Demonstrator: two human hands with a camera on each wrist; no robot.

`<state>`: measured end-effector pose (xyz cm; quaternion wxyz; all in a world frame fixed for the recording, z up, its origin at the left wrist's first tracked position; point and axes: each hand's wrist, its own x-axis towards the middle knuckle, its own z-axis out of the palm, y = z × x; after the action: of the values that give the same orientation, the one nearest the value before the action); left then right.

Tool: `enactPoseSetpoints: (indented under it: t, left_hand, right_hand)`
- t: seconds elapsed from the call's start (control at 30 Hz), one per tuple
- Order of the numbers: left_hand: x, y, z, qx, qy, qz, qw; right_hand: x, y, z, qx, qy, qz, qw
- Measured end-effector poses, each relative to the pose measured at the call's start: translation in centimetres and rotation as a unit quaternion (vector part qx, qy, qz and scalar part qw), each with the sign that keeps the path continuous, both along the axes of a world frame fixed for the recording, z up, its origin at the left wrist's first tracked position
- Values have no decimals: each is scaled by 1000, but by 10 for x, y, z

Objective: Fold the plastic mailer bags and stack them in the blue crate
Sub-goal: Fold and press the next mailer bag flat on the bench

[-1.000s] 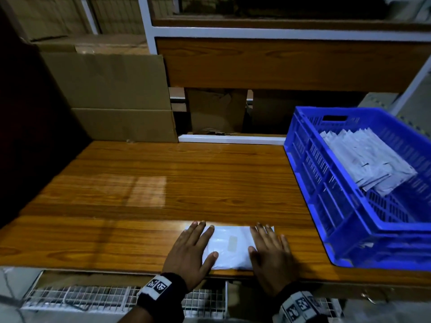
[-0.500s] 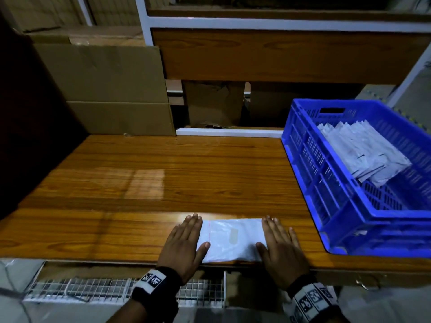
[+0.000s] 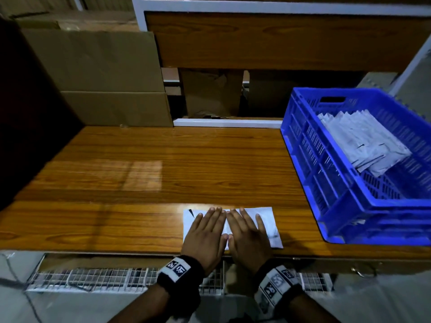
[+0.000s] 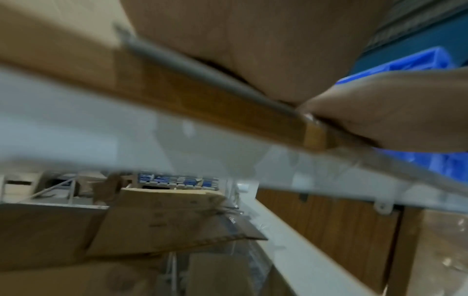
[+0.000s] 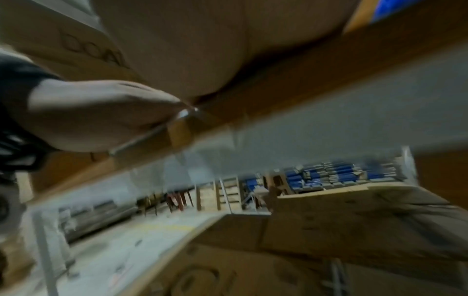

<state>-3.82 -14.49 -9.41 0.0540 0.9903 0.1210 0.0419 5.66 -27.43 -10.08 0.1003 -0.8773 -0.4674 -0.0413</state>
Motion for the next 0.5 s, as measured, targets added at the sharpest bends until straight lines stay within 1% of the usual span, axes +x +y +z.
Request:
enactPoseSetpoints:
  t: [0.13,0.2,0.3,0.37,0.5]
  left_hand:
    - [1,0,-5,16,9,7,1000]
    - [2,0,-5,14,13,10,1000]
    - [1,1,-3,20,12,3,1000]
    - [-3,4,0,19,-5,-2,1000]
    - [-16,19,0,-2,-41,52,998]
  right_hand:
    - [-3,0,-4,20,-15,-13,1000]
    - [-5,1,-4,21,-9,-17,1000]
    - [-1,-2,-2,17,9,-2,1000]
    - [7,-8,1,22,20,1,1000]
    - [33,-33,-2,47,38,-46,997]
